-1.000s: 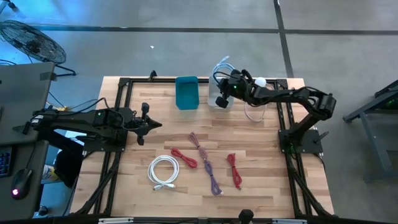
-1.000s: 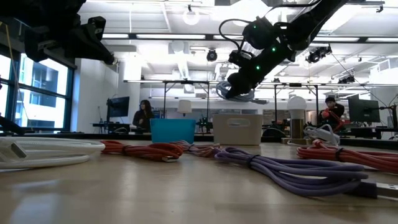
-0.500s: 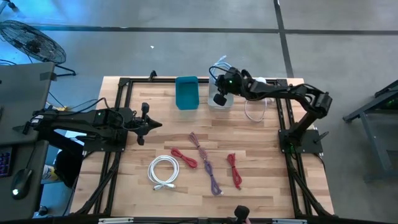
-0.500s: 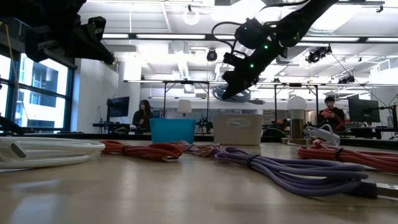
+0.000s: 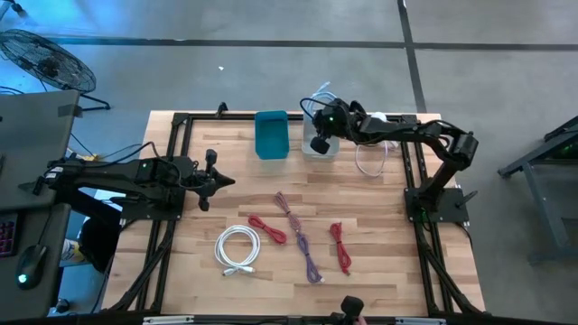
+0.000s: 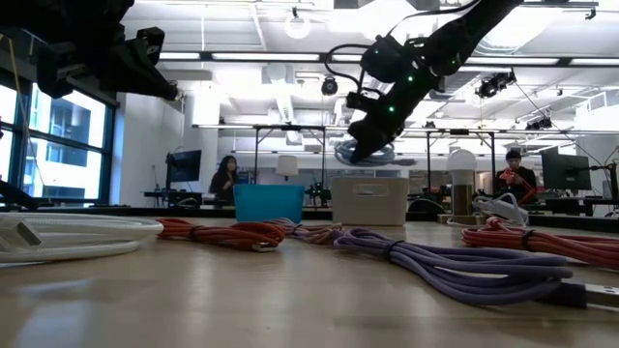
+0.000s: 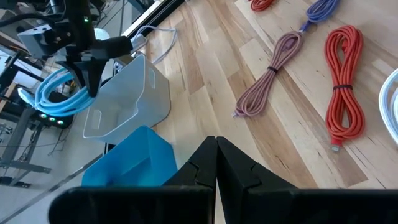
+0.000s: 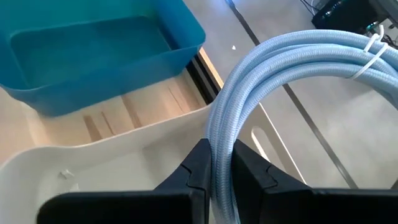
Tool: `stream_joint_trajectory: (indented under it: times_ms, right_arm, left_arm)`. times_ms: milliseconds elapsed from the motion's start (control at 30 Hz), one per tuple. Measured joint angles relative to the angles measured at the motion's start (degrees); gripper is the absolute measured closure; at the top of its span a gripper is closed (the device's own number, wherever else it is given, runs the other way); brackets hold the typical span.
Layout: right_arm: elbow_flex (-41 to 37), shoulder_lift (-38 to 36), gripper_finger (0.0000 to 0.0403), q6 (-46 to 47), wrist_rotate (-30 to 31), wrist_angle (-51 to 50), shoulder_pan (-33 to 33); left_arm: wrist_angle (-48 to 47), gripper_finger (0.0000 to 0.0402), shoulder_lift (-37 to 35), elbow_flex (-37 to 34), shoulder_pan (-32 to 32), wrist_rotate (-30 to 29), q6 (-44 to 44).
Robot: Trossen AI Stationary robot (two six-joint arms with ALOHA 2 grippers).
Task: Pick & Place USB Port
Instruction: Put the blue HDMI cable into the gray bin
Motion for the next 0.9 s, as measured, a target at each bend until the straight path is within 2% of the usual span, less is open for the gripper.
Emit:
stream_joint_trajectory:
  times_ms: [467,667,900]
  right_arm:
    - [0.0,0.0,0.0373,-0.9,-0.5,-2.9,0.0]
    - [0.0,0.5,0.0348,-0.7,-1.9,-2.9,-0.1]
    - [0.0,4.2,0.0363,-0.9,-1.6,-2.9,-0.5]
  left_arm:
    - [0.0,0.0401,0.0,0.0,0.0,0.0,-0.2]
    - [0.0,0.0401,0.0,0.0,0.0,0.1,-0.2]
    - [0.0,0.0401,0.0,0.0,0.0,0.1,-0.2]
